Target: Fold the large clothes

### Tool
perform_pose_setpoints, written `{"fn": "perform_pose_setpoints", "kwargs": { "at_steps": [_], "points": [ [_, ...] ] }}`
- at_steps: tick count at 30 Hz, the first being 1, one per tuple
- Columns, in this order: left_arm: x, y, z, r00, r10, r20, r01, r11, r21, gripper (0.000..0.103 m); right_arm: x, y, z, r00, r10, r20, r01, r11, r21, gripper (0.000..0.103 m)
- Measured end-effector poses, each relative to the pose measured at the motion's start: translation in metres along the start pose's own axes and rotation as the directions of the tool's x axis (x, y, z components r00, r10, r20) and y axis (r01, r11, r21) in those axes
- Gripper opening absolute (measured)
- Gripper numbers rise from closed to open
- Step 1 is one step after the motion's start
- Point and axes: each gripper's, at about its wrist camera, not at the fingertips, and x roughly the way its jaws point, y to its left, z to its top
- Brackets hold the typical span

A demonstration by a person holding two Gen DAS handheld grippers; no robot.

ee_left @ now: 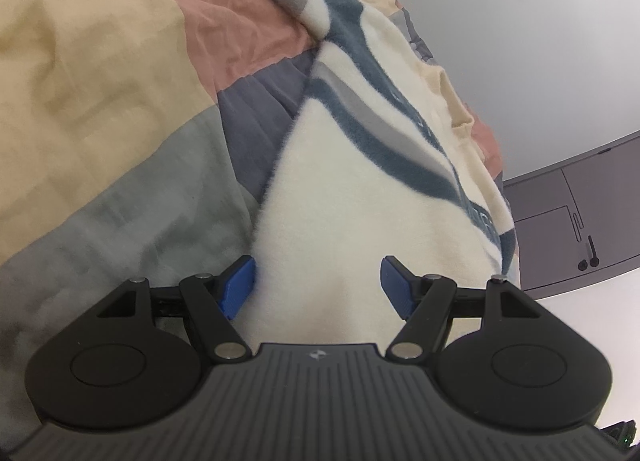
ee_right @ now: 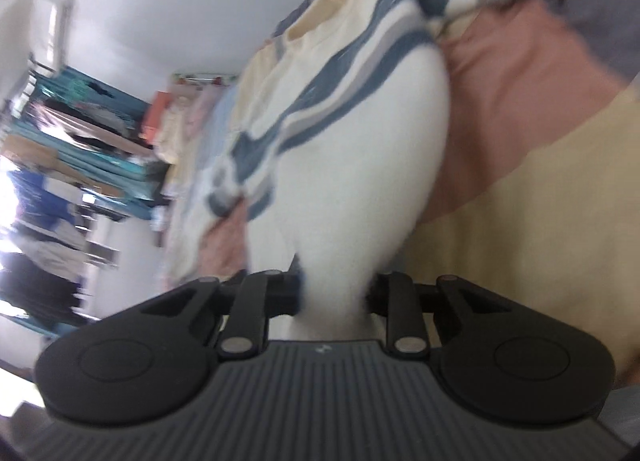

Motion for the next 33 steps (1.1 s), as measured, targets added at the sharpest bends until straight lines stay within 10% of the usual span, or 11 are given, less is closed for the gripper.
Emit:
{"fn": "perform_pose_setpoints", "kwargs": {
  "at_steps": [9,27,33],
  "points": [
    [0.0,0.001,0.0,1.0,0.008,-0.004,-0.008,1.0,0.006,0.073,-0.007,-0.013,0.001,0.95,-0.31,-0.027,0.311,0.95,0.005,0.025],
    [0.0,-0.003,-0.006,0.998,0.068,0.007,-0.069,0.997,0.047,0.073,-0.086,-0.023,0.01,0.92,-0.374,0.113,0.376,0.926,0.002,0.024],
    [-0.004,-0.01,-0.016,0.995,0.104,0.009,-0.104,0.989,0.105,0.073,-0.053,0.004,0.002,0.956,-0.273,0.105,0.284,0.953,-0.103,0.025]
  ]
}}
